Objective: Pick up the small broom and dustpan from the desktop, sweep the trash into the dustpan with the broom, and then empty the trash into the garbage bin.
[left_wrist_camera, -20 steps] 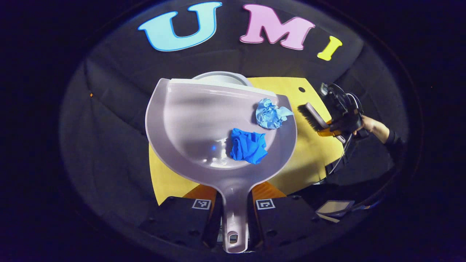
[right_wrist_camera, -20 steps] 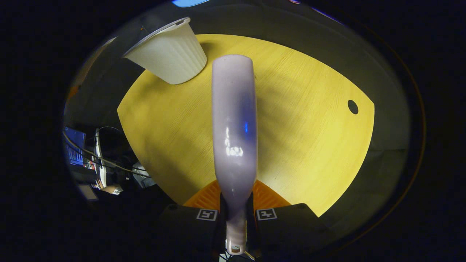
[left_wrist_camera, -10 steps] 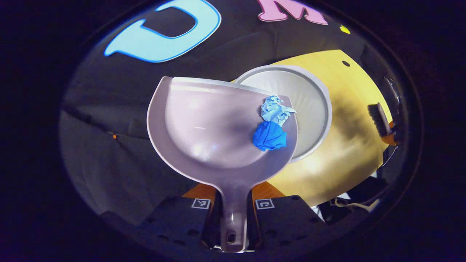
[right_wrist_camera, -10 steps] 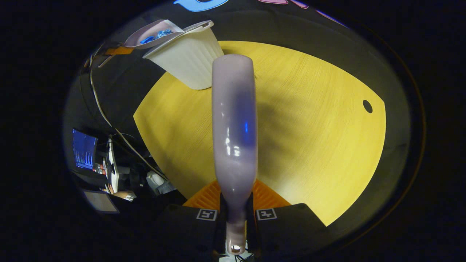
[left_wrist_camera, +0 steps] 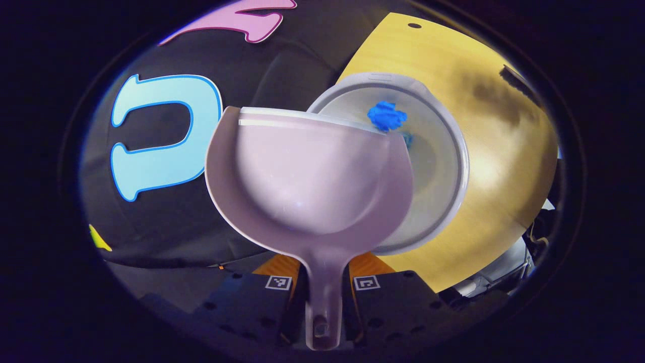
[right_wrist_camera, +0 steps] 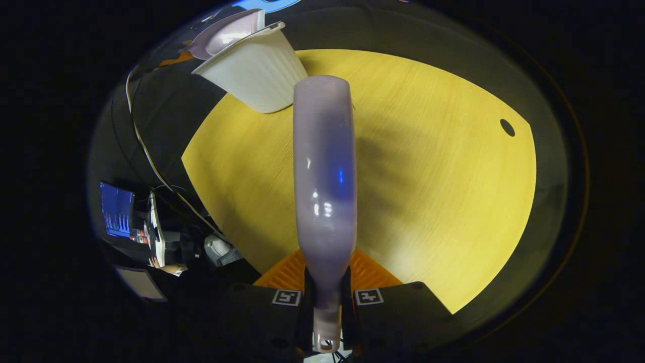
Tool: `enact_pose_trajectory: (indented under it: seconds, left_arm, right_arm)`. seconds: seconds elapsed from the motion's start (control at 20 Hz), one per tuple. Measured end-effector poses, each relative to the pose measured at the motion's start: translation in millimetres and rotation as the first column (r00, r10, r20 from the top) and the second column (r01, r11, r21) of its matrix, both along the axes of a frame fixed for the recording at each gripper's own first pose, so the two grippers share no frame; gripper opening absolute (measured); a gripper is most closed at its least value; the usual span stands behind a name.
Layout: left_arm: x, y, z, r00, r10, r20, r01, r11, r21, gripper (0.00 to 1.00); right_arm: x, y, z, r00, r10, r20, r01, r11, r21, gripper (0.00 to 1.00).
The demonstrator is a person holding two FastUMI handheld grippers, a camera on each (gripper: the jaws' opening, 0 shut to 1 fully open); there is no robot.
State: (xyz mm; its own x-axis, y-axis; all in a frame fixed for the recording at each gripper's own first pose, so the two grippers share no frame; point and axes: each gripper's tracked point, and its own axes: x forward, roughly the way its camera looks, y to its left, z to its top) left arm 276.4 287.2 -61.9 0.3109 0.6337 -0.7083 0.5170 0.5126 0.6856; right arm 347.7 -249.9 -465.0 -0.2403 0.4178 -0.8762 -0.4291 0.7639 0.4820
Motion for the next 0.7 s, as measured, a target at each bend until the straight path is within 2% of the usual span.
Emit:
enact_pose_trajectory:
  seconds: [0.2, 0.35, 0.45, 0.55, 0.65, 0.7]
  left_arm:
    - [-1.5, 4.4, 0.2, 0.987, 0.083, 0.137, -0.068, 0.992, -0.111, 0.28]
    - [-0.7, 12.9, -15.6, 0.952, 0.160, 0.260, -0.092, 0.963, -0.255, 0.28]
    - [-5.2, 14.8, -14.7, 0.923, 0.211, 0.320, -0.121, 0.952, -0.280, 0.28]
    - [-7.1, -9.6, -17.9, 0.881, 0.272, 0.386, -0.111, 0.914, -0.390, 0.28]
    - [1.7, -43.8, -13.4, 0.857, 0.305, 0.415, -0.038, 0.841, -0.540, 0.28]
    - [2.0, -63.7, -17.3, 0.856, 0.307, 0.417, 0.006, 0.799, -0.601, 0.28]
  right_arm:
    - [1.9, -4.4, -1.4, 1.000, -0.019, 0.001, 0.019, 1.000, -0.021, 0.25]
    - [6.8, -2.5, 1.2, 0.997, -0.075, 0.015, 0.076, 0.996, -0.038, 0.25]
    - [6.7, 6.4, 8.5, 0.992, -0.127, 0.004, 0.127, 0.991, -0.033, 0.25]
    - [8.8, 15.1, 19.2, 0.986, -0.167, 0.012, 0.167, 0.986, -0.020, 0.25]
    - [12.1, 15.6, 25.7, 0.979, -0.203, 0.032, 0.204, 0.979, -0.032, 0.25]
    - [14.3, 17.1, 26.9, 0.974, -0.224, 0.036, 0.226, 0.973, -0.038, 0.25]
